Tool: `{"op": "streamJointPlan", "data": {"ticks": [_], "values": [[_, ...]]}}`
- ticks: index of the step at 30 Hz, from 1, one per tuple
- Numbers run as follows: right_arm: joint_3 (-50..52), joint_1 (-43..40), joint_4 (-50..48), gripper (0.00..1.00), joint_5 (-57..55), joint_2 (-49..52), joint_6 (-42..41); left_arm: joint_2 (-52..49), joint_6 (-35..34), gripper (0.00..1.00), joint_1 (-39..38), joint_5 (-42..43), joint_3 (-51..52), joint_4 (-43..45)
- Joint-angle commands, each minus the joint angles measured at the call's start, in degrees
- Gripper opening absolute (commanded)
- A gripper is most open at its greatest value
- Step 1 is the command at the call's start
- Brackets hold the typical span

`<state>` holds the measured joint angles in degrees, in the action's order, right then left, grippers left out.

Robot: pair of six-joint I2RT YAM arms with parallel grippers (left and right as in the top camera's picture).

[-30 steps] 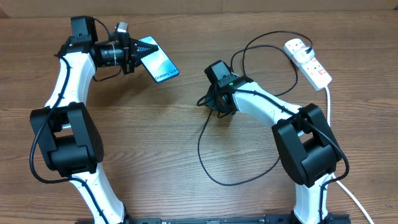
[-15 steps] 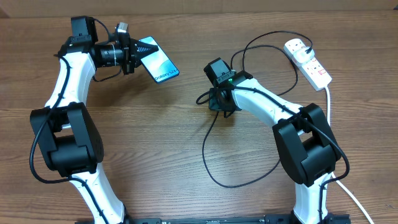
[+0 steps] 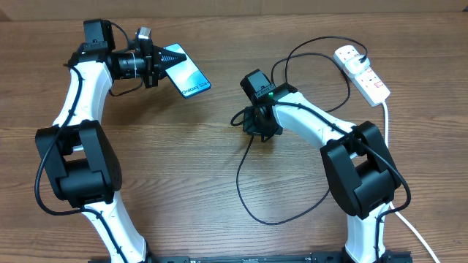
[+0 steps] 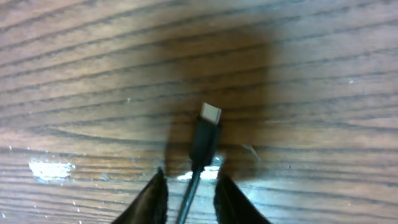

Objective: Plug charger to phone and switch on socket
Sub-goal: 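Lower the right gripper onto the cable's USB-C end and grasp it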

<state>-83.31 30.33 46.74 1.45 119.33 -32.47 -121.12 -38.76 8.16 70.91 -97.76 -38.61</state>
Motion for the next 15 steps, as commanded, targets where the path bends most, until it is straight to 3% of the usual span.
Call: {"op": "streamJointPlan", "data": {"ticks": [1,15], "values": [[-1.03,-1.03,0.13,0.29,-0.31,0.44,-5.6,0.37,1.31,0.04,-0.35,2.58,-1.01,0.0],[-0.35,-1.16,-3.39,0.27,0.83,3.3,-8.0,0.37,1.36,0.04,-0.35,2.6,-1.01,-0.15]]}}
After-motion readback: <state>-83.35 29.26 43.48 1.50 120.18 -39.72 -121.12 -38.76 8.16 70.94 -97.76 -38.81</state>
